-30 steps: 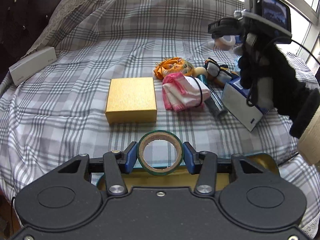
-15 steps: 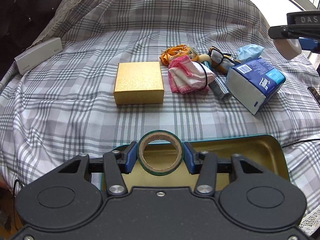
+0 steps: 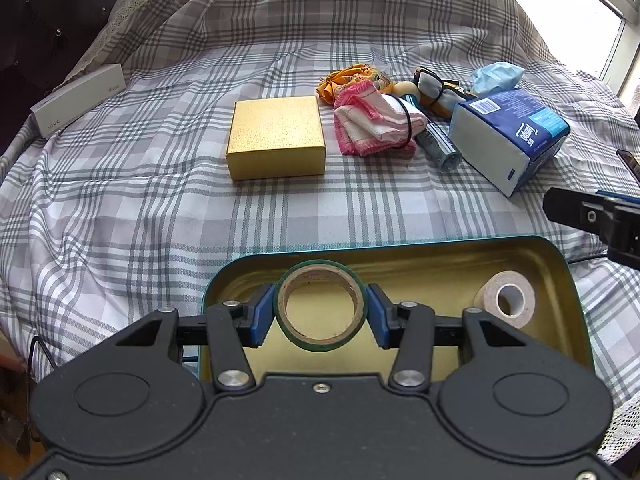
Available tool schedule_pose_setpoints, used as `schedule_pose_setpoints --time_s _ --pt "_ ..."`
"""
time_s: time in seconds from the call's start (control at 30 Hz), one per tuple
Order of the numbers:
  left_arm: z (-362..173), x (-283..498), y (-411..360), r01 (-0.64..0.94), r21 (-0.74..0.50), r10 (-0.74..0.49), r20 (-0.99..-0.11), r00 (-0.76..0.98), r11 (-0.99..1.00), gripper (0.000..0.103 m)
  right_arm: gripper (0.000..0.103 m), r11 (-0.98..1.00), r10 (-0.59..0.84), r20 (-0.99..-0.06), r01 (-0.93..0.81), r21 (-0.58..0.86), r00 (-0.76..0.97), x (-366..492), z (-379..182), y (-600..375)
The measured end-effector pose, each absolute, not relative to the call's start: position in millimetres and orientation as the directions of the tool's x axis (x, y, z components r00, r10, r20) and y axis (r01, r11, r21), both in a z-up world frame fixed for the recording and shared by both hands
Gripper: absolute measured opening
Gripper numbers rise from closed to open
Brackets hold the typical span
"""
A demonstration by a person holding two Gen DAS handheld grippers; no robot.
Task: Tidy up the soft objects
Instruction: 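Lower the green tape roll into the tray and open the left tool, then move both open tools from the tray back toward the pile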
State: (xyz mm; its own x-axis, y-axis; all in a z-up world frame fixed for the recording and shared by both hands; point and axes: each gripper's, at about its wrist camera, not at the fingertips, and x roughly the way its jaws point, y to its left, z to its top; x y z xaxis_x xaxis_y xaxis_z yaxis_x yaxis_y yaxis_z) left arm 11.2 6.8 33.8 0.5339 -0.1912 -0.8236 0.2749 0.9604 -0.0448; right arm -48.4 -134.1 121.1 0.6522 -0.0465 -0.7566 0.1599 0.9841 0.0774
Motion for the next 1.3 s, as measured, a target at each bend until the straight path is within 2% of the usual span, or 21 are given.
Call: schedule_pose_setpoints --time_s 0.17,0.5,1.3 --pt "33.5 10.0 7.7 0.271 -0.040 -0.184 -0.826 0.533 0.962 0.048 0.059 0.983 -0.043 -0.786 0.167 0.077 0.616 -45.0 115.2 -135.5" --pt "35.7 7.1 5.9 0.271 -0.043 -0.190 -0.818 0.543 0.962 0.048 0.064 0.979 -0.063 -0.765 0.187 0.076 0.640 -46.8 114.7 -137.1" --pt "41.6 -0.3 1.4 0.299 -0.033 -0.203 -0.804 0.559 0.954 0.049 0.065 0.981 -0.026 -0.782 0.166 0.099 0.622 -45.1 110.8 -137.1"
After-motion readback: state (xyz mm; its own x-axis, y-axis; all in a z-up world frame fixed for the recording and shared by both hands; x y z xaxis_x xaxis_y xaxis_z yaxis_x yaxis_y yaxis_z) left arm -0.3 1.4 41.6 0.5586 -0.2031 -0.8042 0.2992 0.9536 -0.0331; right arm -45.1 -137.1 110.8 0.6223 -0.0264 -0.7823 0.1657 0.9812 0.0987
